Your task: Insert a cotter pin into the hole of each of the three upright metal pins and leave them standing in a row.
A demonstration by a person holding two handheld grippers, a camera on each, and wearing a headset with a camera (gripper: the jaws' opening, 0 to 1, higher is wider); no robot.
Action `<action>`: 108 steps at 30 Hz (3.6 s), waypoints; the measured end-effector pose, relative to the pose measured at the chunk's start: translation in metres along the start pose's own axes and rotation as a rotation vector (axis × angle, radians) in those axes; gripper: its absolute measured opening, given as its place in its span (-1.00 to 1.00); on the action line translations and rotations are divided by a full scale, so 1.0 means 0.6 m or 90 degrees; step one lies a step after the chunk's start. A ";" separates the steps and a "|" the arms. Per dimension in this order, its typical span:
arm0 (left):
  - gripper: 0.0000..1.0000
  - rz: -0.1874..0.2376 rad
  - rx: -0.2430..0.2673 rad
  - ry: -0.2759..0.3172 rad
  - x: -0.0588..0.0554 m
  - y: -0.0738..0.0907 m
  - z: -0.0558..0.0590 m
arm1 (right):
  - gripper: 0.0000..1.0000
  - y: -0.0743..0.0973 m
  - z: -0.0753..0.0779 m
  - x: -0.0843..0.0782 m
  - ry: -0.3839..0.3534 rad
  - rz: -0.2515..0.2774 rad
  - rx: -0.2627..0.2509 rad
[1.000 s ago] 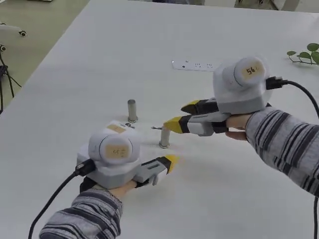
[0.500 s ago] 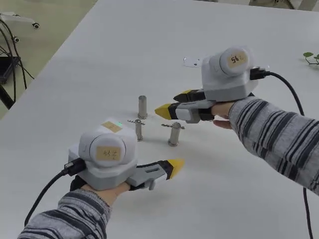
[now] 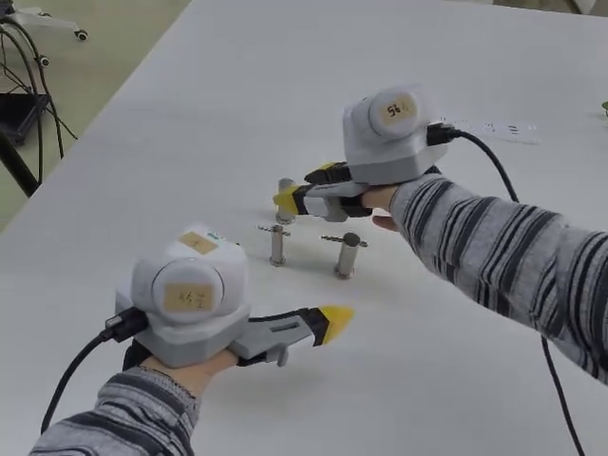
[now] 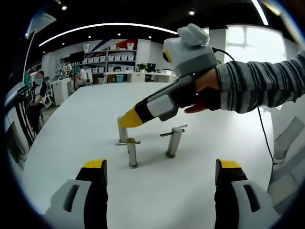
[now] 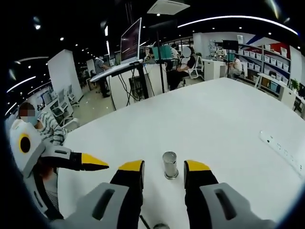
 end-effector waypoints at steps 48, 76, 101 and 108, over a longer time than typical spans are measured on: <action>0.97 0.003 -0.026 -0.031 0.014 0.004 0.001 | -0.84 0.077 0.071 -0.036 0.039 -0.032 -0.060; 0.97 0.007 -0.046 -0.041 0.019 0.003 0.012 | -0.84 0.223 0.045 -0.152 0.016 -0.055 -0.112; 0.97 0.005 -0.049 -0.049 0.021 0.004 0.013 | -0.83 0.209 -0.013 -0.188 0.006 -0.060 -0.105; 0.97 0.004 -0.051 -0.052 0.021 0.005 0.014 | -0.83 0.208 -0.022 -0.192 0.006 -0.057 -0.121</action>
Point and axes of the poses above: the centre of the closed fingertips' face, and the gripper's own axes: y roughly backward along the fingers, z roughly to its right, x roughly out of its top, the point moved 4 cm from there along y, roughly backward along the fingers, and after that the axes turned 13 degrees about -y, right-handed, at the moved point
